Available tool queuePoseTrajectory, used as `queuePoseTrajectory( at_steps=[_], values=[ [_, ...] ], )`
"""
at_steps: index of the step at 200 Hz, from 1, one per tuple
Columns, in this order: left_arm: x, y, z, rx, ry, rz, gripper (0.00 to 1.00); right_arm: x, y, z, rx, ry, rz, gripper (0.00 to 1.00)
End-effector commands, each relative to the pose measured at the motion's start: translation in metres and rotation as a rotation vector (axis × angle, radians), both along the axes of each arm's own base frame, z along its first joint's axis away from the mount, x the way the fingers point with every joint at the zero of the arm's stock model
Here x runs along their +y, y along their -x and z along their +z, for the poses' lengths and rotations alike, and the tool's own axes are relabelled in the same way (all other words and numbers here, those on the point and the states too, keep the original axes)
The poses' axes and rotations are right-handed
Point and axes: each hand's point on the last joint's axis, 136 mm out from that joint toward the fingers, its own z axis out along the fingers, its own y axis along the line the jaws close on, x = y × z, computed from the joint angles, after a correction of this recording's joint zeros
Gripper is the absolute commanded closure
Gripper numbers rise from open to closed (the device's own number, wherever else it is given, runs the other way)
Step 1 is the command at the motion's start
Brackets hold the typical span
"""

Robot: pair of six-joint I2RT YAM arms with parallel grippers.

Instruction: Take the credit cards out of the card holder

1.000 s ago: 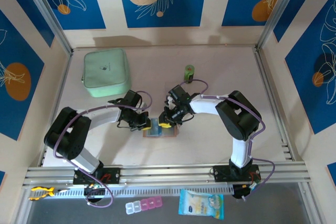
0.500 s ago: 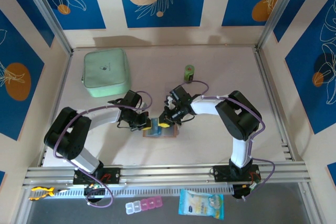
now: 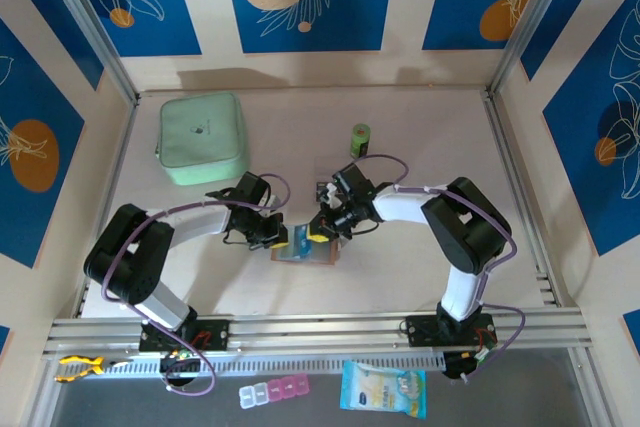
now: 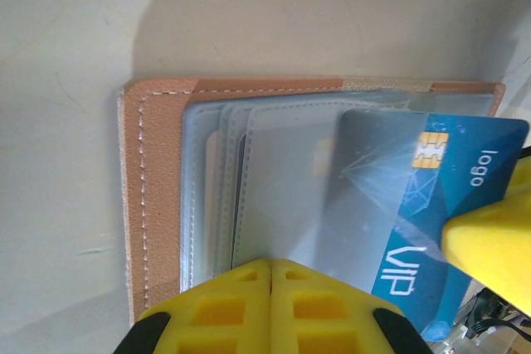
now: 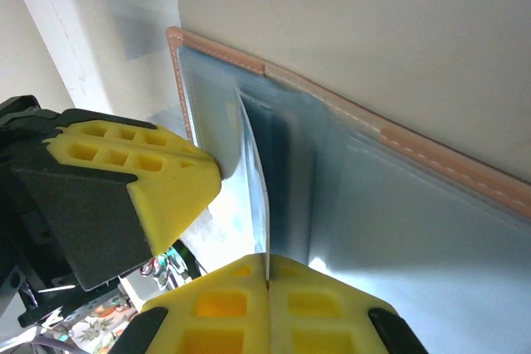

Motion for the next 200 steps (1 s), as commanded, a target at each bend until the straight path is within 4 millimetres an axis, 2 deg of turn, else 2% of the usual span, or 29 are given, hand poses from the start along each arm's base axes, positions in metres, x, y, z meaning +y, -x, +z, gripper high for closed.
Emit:
queuePoseTrajectory(
  at_steps=[1,45,67,83,102,128,162,200],
  values=[
    [0.014,0.014,-0.016,0.048,-0.078,0.001,0.96,-0.018,0.002,0.001,-0.010,0.048,-0.006,1.00],
    [0.014,0.014,-0.013,0.047,-0.072,0.009,0.96,-0.036,0.003,0.025,-0.076,0.089,0.105,1.00],
    [0.013,0.014,-0.010,0.042,-0.064,0.013,0.96,-0.045,0.006,0.042,-0.178,0.140,0.271,1.00],
    [0.012,0.013,-0.008,0.038,-0.060,0.015,0.96,-0.060,0.009,0.041,-0.241,0.245,0.410,1.00],
    [0.012,0.012,-0.006,0.033,-0.057,0.017,0.96,-0.079,0.005,0.040,-0.330,0.357,0.562,1.00],
    [0.011,0.011,-0.004,0.028,-0.051,0.017,0.95,-0.087,-0.008,0.053,-0.525,0.375,0.794,1.00],
    [0.010,0.010,0.000,0.021,-0.047,0.018,0.94,-0.091,-0.038,0.074,-0.710,0.413,1.031,1.00],
    [0.012,0.012,0.005,0.014,-0.042,0.025,0.93,-0.092,-0.078,0.097,-0.784,0.415,1.115,1.00]
  ],
)
